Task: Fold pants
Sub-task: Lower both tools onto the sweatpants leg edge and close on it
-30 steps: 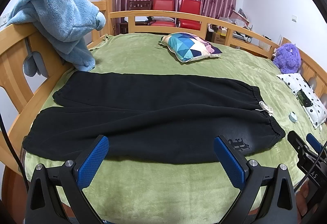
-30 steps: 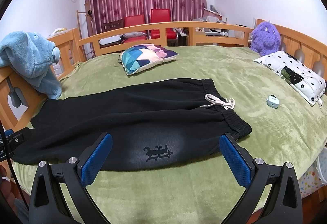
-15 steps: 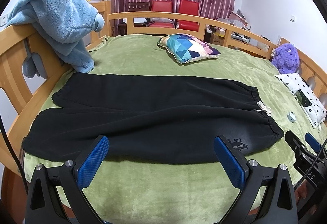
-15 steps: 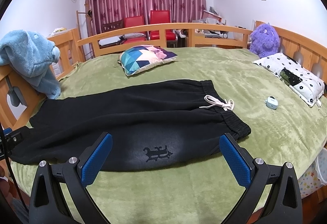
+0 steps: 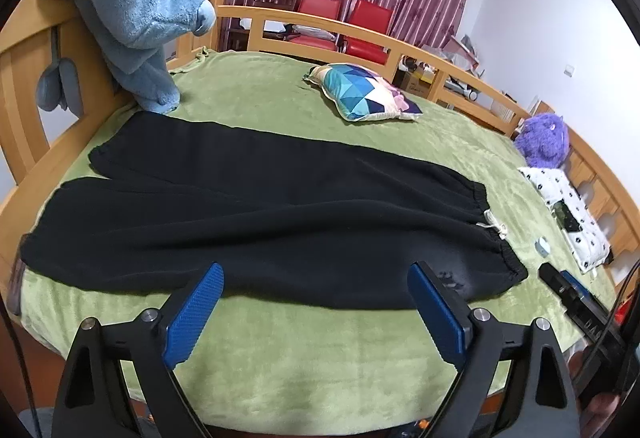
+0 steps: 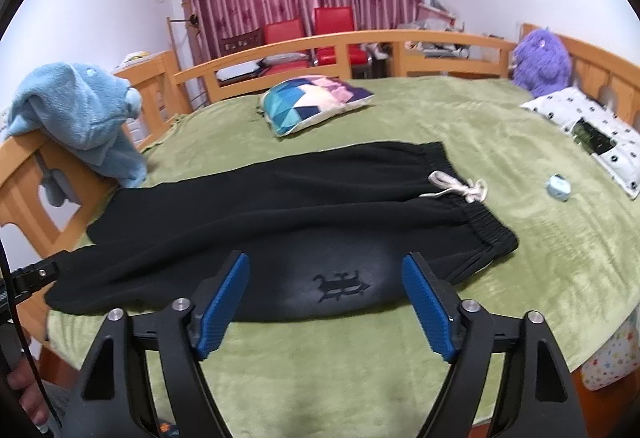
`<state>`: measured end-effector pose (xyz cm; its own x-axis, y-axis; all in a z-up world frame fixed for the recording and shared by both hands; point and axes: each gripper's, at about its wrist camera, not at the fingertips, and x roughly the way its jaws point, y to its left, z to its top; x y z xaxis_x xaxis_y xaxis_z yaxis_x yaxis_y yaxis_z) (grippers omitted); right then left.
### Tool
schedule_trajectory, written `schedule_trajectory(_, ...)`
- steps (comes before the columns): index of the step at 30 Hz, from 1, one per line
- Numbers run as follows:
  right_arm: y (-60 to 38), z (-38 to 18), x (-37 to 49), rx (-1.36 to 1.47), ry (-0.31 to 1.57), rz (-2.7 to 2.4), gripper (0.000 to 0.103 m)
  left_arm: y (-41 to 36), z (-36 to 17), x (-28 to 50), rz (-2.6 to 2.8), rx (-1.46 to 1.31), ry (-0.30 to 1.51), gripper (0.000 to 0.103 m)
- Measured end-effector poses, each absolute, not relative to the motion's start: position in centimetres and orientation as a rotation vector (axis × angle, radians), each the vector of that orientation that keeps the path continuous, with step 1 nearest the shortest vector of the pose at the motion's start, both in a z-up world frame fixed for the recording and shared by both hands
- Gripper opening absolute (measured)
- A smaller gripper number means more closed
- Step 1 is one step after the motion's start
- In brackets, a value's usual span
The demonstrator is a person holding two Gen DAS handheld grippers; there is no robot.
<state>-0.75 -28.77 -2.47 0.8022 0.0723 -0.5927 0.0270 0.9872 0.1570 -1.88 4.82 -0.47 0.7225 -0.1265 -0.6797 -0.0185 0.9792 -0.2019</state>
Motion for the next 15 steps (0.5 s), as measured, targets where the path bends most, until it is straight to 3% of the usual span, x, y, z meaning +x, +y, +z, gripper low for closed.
schedule_trajectory(8, -28.5, -4.4, -1.1, 0.145, 0.637, 0.015, 0.078, 7.8, -2.9, -3.2, -0.031, -0.188, 0.780, 0.093)
schedule_trajectory(12, -29.7, -6.7, -0.4, 0.148, 0.690, -0.008, 0.068, 10.7, -6.4, -3.5, 0.008, -0.227, 0.809, 0.093)
schedule_trajectory(15, -30.9, -8.7, -0.1, 0.142, 0.708, -0.036, 0.068, 12.2, -9.0, -3.1, 0.014, -0.260, 0.844, 0.093)
